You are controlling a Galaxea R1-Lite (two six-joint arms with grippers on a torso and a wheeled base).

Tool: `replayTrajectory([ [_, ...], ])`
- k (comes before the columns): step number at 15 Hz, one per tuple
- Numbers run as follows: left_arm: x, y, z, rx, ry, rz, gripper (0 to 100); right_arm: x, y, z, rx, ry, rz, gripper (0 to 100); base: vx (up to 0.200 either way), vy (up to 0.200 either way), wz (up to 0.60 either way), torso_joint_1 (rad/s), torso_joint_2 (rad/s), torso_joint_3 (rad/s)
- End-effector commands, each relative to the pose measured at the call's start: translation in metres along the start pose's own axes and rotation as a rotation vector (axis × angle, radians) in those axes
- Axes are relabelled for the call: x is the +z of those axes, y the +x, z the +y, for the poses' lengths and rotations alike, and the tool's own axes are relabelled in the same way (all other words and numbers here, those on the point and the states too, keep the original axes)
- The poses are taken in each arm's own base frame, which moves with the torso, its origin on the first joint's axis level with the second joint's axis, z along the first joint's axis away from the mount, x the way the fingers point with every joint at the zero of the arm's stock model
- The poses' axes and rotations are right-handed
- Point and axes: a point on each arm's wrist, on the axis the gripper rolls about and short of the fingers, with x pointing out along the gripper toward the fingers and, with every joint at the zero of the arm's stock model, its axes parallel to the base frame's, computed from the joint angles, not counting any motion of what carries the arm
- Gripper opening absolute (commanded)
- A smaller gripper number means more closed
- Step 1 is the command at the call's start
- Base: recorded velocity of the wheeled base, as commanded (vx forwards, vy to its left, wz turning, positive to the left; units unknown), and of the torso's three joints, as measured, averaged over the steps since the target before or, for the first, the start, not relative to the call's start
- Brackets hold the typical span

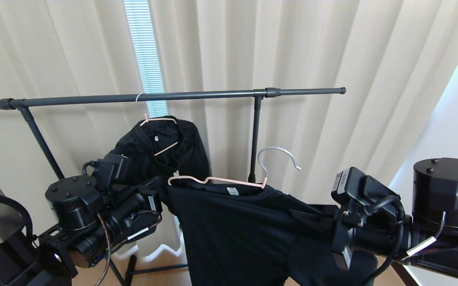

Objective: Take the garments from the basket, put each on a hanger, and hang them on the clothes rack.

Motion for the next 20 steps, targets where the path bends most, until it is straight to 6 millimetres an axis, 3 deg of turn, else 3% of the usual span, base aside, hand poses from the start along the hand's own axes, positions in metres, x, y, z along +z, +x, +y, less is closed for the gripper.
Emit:
replayTrajectory([
  [1,0.013,-0.004,0.003,0.01,-0.006,-0.054,0,-0.002,0.002,0.001,0.004,-0.003,0.011,0,0.0,0.0,0.0,0.0,0.0,0.0],
  [7,0.033,-0.024,-0.01,-0.05,-0.006,-0.127,0,-0.011,0.015,0.001,0.018,0.007,0.052,0,0.0,0.0,0.0,0.0,0.0,0.0],
  [14,0.03,-0.046,-0.045,-0.201,0.005,-0.111,0,-0.004,0.032,0.003,0.033,0.087,0.025,0,0.0,0.0,0.0,0.0,0.0,0.0],
  [16,0.03,-0.051,-0.05,-0.223,0.007,-0.109,0,-0.008,0.042,0.003,0.031,0.092,0.01,0,0.0,0.0,0.0,0.0,0.0,0.0],
  [20,0.029,-0.051,-0.05,-0.226,0.008,-0.105,0,-0.012,0.044,0.01,0.064,0.092,0.018,0,0.0,0.0,0.0,0.0,0.0,0.0],
])
